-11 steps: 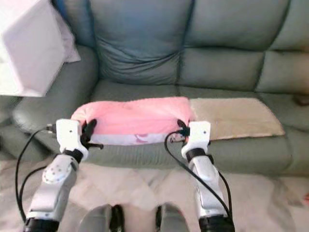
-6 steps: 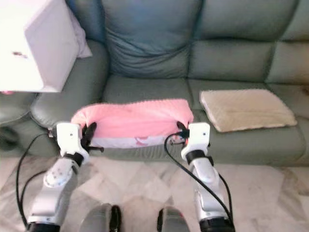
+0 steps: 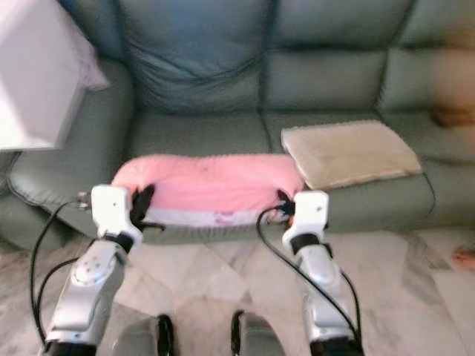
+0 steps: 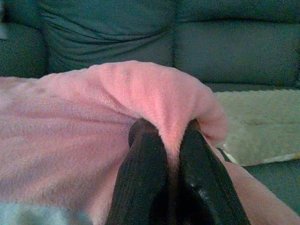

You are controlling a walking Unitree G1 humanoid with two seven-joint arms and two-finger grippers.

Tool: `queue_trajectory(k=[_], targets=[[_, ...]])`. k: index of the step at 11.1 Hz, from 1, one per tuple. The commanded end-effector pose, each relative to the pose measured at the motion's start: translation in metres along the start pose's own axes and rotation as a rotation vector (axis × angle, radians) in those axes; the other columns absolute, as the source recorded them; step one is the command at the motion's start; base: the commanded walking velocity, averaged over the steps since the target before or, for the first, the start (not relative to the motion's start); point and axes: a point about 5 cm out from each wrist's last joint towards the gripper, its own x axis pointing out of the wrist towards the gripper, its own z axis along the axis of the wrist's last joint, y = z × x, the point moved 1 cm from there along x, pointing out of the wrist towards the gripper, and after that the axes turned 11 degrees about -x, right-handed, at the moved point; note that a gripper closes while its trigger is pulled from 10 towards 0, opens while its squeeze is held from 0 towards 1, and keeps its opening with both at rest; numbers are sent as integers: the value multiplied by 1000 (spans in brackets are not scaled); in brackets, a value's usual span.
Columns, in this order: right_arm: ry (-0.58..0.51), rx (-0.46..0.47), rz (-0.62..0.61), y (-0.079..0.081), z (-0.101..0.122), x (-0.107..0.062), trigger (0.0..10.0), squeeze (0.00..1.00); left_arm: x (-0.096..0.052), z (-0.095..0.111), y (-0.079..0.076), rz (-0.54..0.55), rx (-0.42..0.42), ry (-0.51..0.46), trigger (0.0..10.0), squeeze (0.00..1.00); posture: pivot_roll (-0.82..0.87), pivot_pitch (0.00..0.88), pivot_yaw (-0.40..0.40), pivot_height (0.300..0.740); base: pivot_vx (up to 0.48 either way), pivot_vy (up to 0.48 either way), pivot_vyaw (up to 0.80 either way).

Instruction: Move the pillow to the sofa

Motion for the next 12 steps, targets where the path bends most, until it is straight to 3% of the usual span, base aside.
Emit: queue_trajectory(k=[1, 9, 12], targets=[[-17, -3, -4, -1, 4, 1, 10000, 0, -2, 5, 2, 5, 5, -23, 10000, 0, -49, 157, -35, 740, 307, 0, 0], [-30, -4, 35, 3, 6, -1, 10000, 0, 0, 4, 0, 3, 6, -12, 10000, 0, -55, 168, -35, 740, 342, 0, 0], [-31, -2, 42, 4, 6, -1, 10000, 0, 0, 3, 1, 19, 8, -11, 10000, 0, -57, 170, -37, 740, 205, 0, 517]])
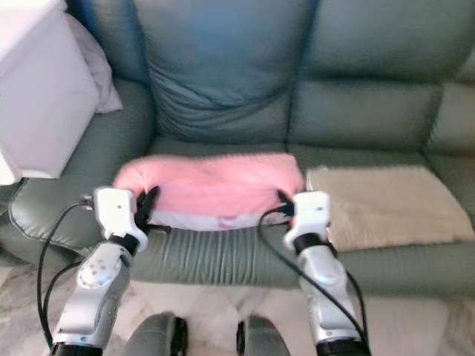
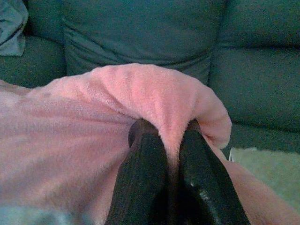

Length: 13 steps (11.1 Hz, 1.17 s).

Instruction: Move the pillow to the sofa

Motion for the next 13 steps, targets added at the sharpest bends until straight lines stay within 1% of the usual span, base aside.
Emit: queue_trajectory(k=[1, 3, 4, 5, 6, 7, 9, 10, 11, 12, 13], targets=[[-11, 18, 8, 3, 3, 0, 10000, 0, 0, 3, 5, 14, 20, -9, 10000, 0, -57, 172, -38, 740, 0, 0, 0], [-13, 18, 31, 6, 2, -2, 10000, 0, 0, 3, 5, 20, 25, -11, 10000, 0, -57, 172, -38, 740, 0, 0, 0], [-17, 14, 35, 7, 3, -2, 10000, 0, 2, 1, 6, 26, 19, -9, 10000, 0, -57, 174, -40, 740, 0, 0, 663], [-16, 16, 33, 7, 3, -2, 10000, 0, 5, 1, 8, 60, -2, -19, 10000, 0, -58, 174, -41, 740, 0, 0, 613], [-14, 17, 31, 7, 2, -2, 10000, 0, 7, 0, 7, 74, -16, -22, 10000, 0, -58, 174, -44, 740, 0, 0, 0], [-10, 15, 28, 5, 1, -1, 10000, 0, 13, -3, 5, 91, -49, -18, 10000, 0, -55, 172, -46, 740, 0, 0, 0], [-10, 15, 22, 6, 2, 1, 10000, 0, 15, -6, 2, 33, -19, 5, 10000, 0, -51, 170, -34, 740, 0, 0, 0], [-6, 28, 13, 6, 1, 2, 10000, 0, 15, -7, -1, -20, 3, 12, 10000, 0, -51, 168, -23, 740, 0, 0, 0], [-8, 31, 4, 6, 1, 2, 10000, 0, 16, -6, -3, -47, 7, 10, 10000, 0, -55, 167, -19, 740, 285, 0, 0], [-7, 31, 0, 6, 0, 1, 10000, 0, 16, -6, -2, -53, 18, 12, 10000, 0, -58, 166, -18, 740, 285, 0, 0], [-2, 27, -2, 4, -1, -2, 10000, 0, 17, -6, 2, -48, 25, 13, 10000, 0, -61, 170, -19, 740, 285, 0, 0]])
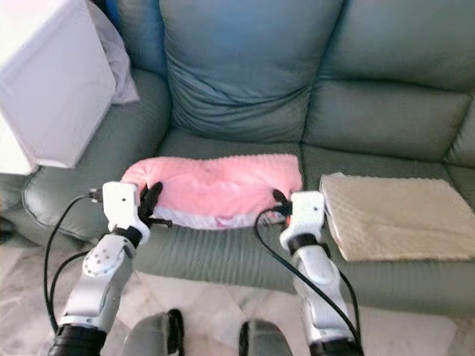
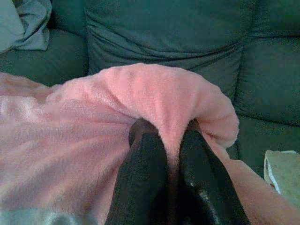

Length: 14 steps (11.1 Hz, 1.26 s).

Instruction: Move the pillow to the sofa

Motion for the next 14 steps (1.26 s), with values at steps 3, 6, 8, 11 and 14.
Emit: queue_trajectory(k=[3, 6, 8, 11, 14], targets=[[-15, -3, -1, -1, 3, 1, 10000, 0, 1, 4, 4, 5, 17, -19, 10000, 0, -56, 178, -24, 740, 277, 0, 0], [-14, -2, 4, 0, 3, 1, 10000, 0, 0, 5, 7, 22, 11, -22, 10000, 0, -58, 187, -29, 740, 82, 0, 0], [-5, -1, 3, 0, 1, -1, 10000, 0, -2, 3, 9, 22, 14, -14, 10000, 0, -57, 198, -28, 740, 0, 0, 0], [-11, 7, 3, 2, 3, 0, 10000, 0, -1, 4, 8, 19, 19, -10, 10000, 0, -61, 211, -27, 721, 0, 0, 0], [-13, 6, 4, 1, 3, 0, 10000, 0, 0, 0, 8, 19, 22, 11, 10000, 0, -62, 213, -31, 666, 0, 0, 0]])
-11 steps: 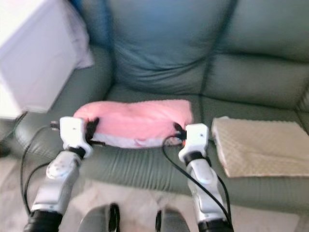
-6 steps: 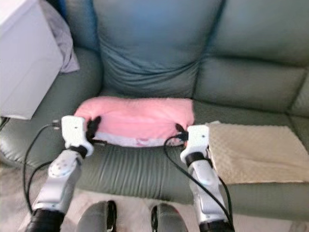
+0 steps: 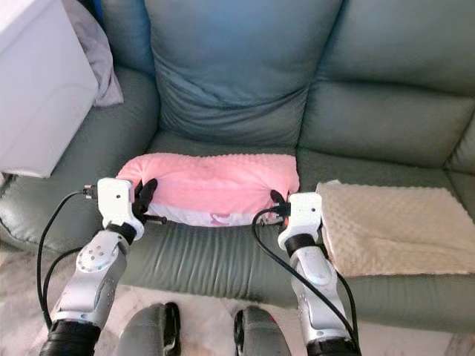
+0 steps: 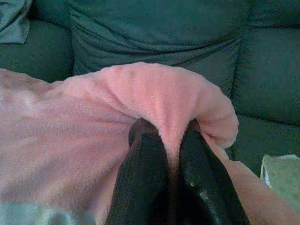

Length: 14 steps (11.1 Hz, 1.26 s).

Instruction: Move the pillow to the sofa

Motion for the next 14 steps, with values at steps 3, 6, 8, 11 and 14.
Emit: queue_trajectory(k=[3, 6, 8, 11, 14], targets=[[-11, 13, 4, 0, 1, -1, 10000, 0, -1, -4, 1, 10, 9, 22, 10000, 0, -59, 213, -29, 627, 0, 0, 0], [-10, 11, -3, 0, 1, -1, 10000, 0, 0, 1, -1, 0, 14, 0, 10000, 0, -57, 215, -26, 627, 0, 0, 0], [-10, 11, -2, -1, 1, -2, 10000, 0, 1, 4, 0, 7, 16, -17, 10000, 0, -57, 215, -25, 627, 0, 0, 0], [-12, 12, -2, -3, 1, -2, 10000, 0, 1, 7, 0, 26, 17, -41, 10000, 0, -59, 215, -26, 627, 0, 0, 0], [-20, -1, -5, -7, 2, 0, 10000, 0, 2, 9, -2, 19, 18, -56, 10000, 0, -59, 214, -30, 627, 0, 0, 0]])
